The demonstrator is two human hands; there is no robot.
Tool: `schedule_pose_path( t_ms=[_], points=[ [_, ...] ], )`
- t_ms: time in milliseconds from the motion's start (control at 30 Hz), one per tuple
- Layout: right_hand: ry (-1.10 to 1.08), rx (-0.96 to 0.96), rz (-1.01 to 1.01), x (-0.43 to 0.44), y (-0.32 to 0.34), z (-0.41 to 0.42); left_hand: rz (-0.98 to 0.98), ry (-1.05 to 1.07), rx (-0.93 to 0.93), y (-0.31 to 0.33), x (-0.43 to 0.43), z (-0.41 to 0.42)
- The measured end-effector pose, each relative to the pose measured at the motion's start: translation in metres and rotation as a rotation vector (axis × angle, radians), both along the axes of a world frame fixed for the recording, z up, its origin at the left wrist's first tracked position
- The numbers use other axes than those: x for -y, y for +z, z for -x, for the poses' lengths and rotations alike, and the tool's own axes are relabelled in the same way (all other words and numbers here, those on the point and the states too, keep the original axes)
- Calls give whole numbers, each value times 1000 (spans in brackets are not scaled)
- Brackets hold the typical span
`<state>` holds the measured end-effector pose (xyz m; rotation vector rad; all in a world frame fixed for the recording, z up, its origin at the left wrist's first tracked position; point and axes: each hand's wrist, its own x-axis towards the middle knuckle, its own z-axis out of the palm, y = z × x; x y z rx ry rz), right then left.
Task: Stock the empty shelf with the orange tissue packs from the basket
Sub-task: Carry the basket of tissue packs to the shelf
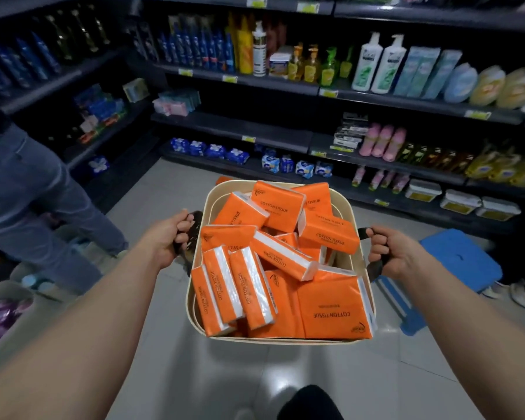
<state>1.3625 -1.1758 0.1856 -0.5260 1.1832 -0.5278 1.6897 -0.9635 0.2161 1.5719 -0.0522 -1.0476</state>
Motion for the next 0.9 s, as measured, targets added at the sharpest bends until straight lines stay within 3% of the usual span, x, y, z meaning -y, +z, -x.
schedule_pose_path(
  t_ms=[900],
  points=[
    [-51, -45, 35, 329, 1, -120, -11, -122, -22, -21, 350, -134]
  ],
)
